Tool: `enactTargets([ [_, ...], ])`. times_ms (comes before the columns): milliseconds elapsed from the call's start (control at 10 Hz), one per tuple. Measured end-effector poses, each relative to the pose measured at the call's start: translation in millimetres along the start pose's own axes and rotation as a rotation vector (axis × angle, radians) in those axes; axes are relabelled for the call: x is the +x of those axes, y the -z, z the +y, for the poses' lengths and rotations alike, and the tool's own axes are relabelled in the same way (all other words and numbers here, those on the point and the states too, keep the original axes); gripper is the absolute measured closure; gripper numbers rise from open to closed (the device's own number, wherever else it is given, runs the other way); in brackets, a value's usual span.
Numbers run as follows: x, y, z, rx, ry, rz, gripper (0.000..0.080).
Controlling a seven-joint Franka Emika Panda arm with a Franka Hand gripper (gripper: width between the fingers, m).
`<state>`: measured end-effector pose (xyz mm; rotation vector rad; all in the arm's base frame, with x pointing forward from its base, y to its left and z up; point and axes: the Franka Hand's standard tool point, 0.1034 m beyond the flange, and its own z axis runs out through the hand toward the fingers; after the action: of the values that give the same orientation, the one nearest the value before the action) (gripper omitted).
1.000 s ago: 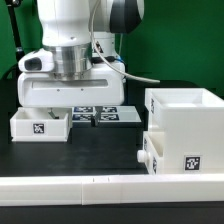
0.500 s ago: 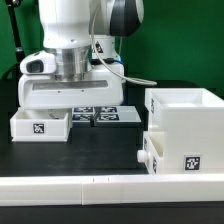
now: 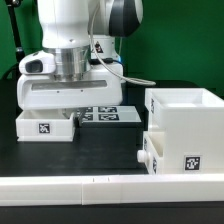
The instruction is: Assemble drawer
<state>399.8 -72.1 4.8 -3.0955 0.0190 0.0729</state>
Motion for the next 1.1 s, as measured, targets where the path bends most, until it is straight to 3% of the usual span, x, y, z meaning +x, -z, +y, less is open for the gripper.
enactTargets([
  [700, 1.8, 2.2, -2.4, 0.002, 0.009, -0.005, 0.0757],
  [1100, 30.5, 42.3, -35.4, 0.053, 0.129, -0.097, 0.0757],
])
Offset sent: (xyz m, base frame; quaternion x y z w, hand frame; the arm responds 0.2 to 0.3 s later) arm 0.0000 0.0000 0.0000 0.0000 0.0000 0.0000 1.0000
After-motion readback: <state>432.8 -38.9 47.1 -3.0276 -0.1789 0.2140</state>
